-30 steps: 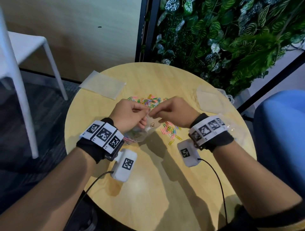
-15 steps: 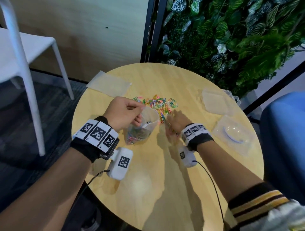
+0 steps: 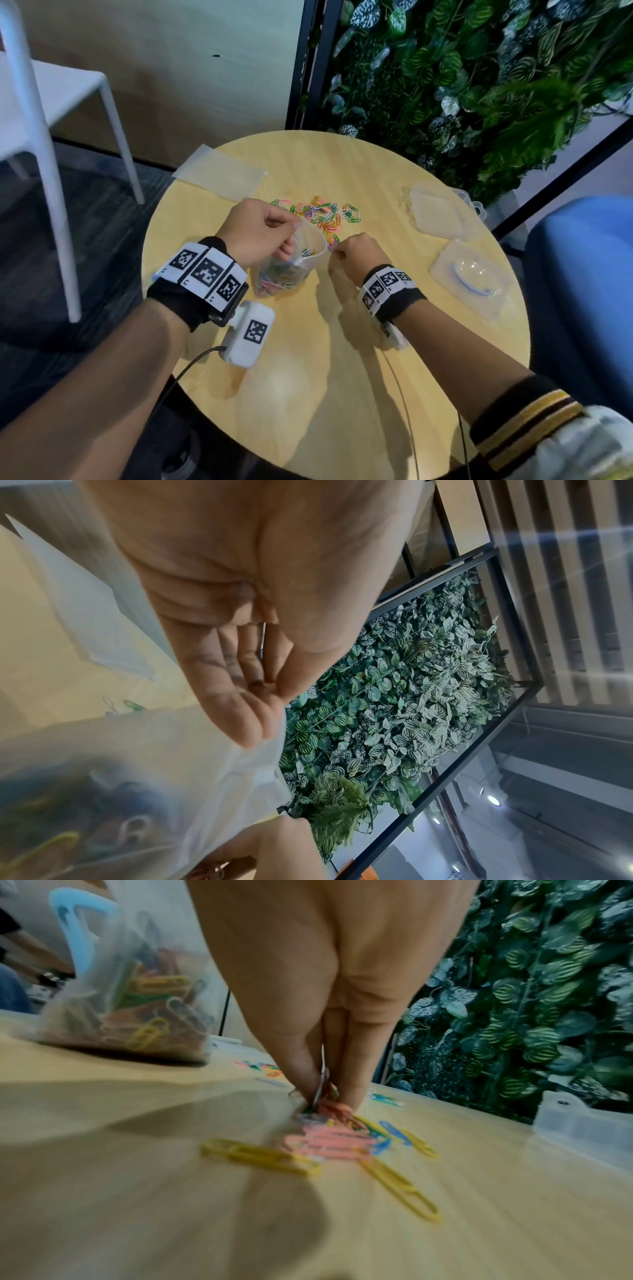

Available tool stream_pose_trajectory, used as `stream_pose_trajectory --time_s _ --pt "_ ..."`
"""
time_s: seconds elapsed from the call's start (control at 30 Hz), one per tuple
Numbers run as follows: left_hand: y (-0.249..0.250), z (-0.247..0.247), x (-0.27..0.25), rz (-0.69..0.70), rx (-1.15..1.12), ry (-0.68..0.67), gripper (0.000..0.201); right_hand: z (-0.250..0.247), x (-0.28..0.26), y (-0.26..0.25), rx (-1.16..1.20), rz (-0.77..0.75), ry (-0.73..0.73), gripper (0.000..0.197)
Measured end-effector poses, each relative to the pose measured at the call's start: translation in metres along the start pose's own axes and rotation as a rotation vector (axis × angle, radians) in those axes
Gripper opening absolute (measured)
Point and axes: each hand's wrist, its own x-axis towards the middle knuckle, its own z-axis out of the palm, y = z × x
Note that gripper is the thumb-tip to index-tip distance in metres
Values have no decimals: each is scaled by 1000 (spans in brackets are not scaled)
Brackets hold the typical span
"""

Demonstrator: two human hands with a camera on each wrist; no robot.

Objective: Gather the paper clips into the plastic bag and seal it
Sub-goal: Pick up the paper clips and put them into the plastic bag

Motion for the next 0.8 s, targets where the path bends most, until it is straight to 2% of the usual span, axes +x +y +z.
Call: stream_pose_trajectory --time_s 0.1,0.17,0.23,0.27,0.33,0.37,0.43,0.5,0.6,0.7,0.8 --pt "0 2 1 0 13 0 17 -7 0 12 189 90 66 26" --pt "0 1 1 1 12 2 17 -10 0 26 399 183 101 16" --pt "1 2 1 9 14 -1 17 -13 -2 34 622 244 28 21" --pt "2 4 1 11 16 -1 17 -14 -2 36 785 301 -2 26" --pt "3 6 2 11 17 5 17 -22 -6 31 1426 458 -28 27" --pt "4 7 2 11 19 8 16 -28 -9 28 1731 479 -47 23" --pt "3 10 5 12 29 15 16 -41 -14 20 1966 395 -121 15" --pt "3 13 7 13 29 30 16 -51 -21 10 1996 257 -208 16" --pt "2 17 9 18 27 48 16 -59 -31 -4 1892 92 -298 26" --pt "2 19 8 23 32 56 16 -62 -38 -13 1705 59 -305 24" --pt "1 18 9 29 43 48 17 -62 -35 -22 1454 82 -198 14"
